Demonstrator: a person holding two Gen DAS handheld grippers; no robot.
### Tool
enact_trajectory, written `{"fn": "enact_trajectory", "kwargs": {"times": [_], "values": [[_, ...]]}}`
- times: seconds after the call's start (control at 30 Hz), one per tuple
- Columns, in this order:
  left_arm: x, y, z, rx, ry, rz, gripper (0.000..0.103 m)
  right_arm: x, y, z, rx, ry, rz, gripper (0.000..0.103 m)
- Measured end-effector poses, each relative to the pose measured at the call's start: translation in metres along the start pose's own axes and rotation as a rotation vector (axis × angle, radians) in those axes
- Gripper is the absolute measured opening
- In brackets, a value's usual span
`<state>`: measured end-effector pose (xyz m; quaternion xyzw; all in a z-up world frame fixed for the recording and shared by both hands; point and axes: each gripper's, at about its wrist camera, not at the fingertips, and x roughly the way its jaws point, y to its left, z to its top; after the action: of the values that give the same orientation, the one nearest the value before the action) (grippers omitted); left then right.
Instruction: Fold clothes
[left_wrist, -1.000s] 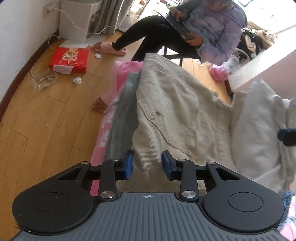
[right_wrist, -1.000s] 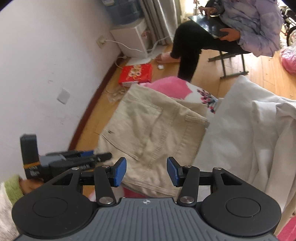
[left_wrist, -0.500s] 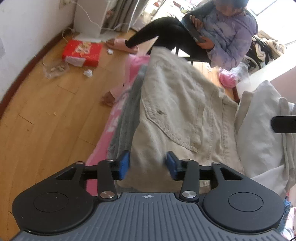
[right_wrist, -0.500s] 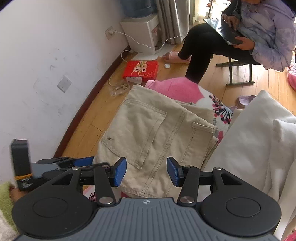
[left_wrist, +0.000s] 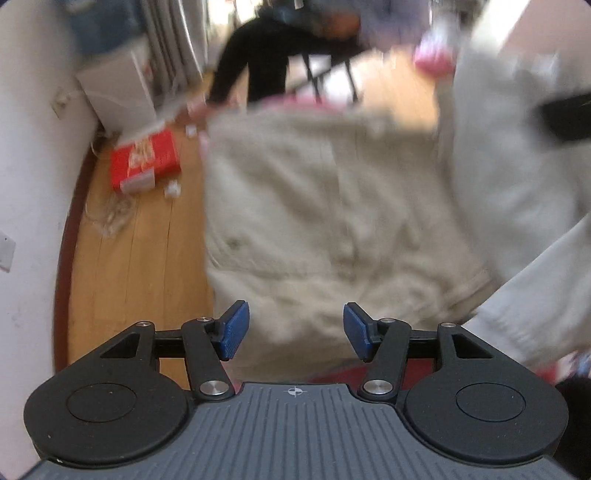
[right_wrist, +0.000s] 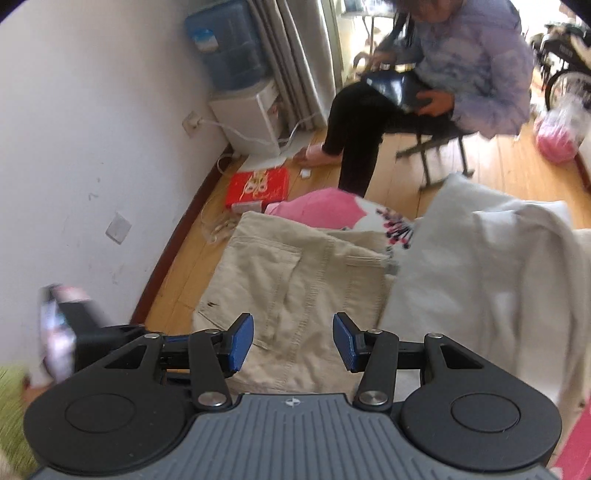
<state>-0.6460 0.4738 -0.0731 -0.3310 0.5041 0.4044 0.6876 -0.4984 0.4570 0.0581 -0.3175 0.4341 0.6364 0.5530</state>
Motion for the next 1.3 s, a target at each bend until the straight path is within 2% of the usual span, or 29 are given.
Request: {"fn": "enact_trajectory", "kwargs": {"times": [0.07,0.13,0.2,0.27,0.4,0.5,0.53,0.6,0.67,0.73,0.77,0.83,0.9,0.93,0.97,1.0,1.03,1.07,1.1,1.13,1.23,1.3], "values": [[0.016,-0.001,0.002,-0.023,0.047,0.048,0.057,0.003,-0.004,-0.002,-0.029,-0.013,-0.010,0.050],[0.016,-0.002,0.006,-0.069,0.068,0.069,0.057,0.011,-0.009,0.000,-0.056,-0.022,-0.009,0.050],[0.014,-0.002,0.009,-0.119,0.092,0.094,0.060,0.028,-0.010,0.013,-0.085,-0.033,0.016,0.049],[0.012,-0.002,0.010,-0.163,0.107,0.128,0.064,0.053,-0.006,0.033,-0.116,-0.037,0.023,0.042],[0.014,0.000,0.007,-0.268,0.125,0.186,0.069,0.129,-0.015,0.071,-0.062,0.067,0.037,0.035],[0.016,-0.001,0.009,-0.309,0.140,0.213,0.069,0.197,-0.032,0.084,-0.034,0.198,-0.034,0.021],[0.016,-0.001,0.011,-0.318,0.144,0.219,0.070,0.212,-0.040,0.086,-0.025,0.235,-0.041,0.020],[0.015,-0.001,0.015,-0.328,0.151,0.228,0.071,0.200,-0.050,0.093,0.007,0.229,-0.002,0.017],[0.018,0.000,0.020,-0.326,0.173,0.234,0.070,0.174,-0.057,0.097,0.020,0.195,0.046,0.021],[0.021,0.001,0.025,-0.319,0.191,0.239,0.070,0.145,-0.056,0.091,-0.023,0.172,0.101,0.021],[0.023,0.002,0.026,-0.312,0.191,0.234,0.070,0.142,-0.052,0.084,-0.043,0.191,0.121,0.021],[0.027,0.003,0.024,-0.300,0.181,0.223,0.070,0.164,-0.037,0.069,-0.121,0.242,0.150,0.020],[0.032,0.007,0.019,-0.291,0.161,0.212,0.072,0.203,-0.024,0.054,-0.214,0.266,0.112,0.020],[0.036,0.008,0.017,-0.284,0.149,0.204,0.072,0.215,-0.022,0.052,-0.231,0.274,0.130,0.021],[0.037,0.011,0.014,-0.280,0.124,0.195,0.073,0.220,-0.024,0.054,-0.242,0.261,0.190,0.021],[0.036,0.013,0.012,-0.269,0.090,0.182,0.074,0.209,-0.035,0.062,-0.239,0.204,0.341,0.020],[0.034,0.016,0.008,-0.257,0.055,0.165,0.074,0.198,-0.045,0.070,-0.235,0.146,0.492,0.024],[0.032,0.018,0.003,-0.252,0.019,0.145,0.076,0.190,-0.057,0.076,-0.235,0.080,0.634,0.039],[0.031,0.021,-0.002,-0.248,-0.018,0.125,0.076,0.190,-0.072,0.076,-0.233,-0.010,0.743,0.045],[0.029,0.023,-0.009,-0.243,-0.054,0.109,0.077,0.199,-0.085,0.071,-0.200,-0.085,0.795,0.047],[0.031,0.022,-0.029,-0.247,-0.146,0.126,0.086,0.234,-0.091,0.050,-0.098,-0.079,0.769,0.045],[0.032,0.020,-0.034,-0.298,-0.170,0.131,0.088,0.224,-0.086,0.037,-0.133,-0.103,0.777,0.048]]}}
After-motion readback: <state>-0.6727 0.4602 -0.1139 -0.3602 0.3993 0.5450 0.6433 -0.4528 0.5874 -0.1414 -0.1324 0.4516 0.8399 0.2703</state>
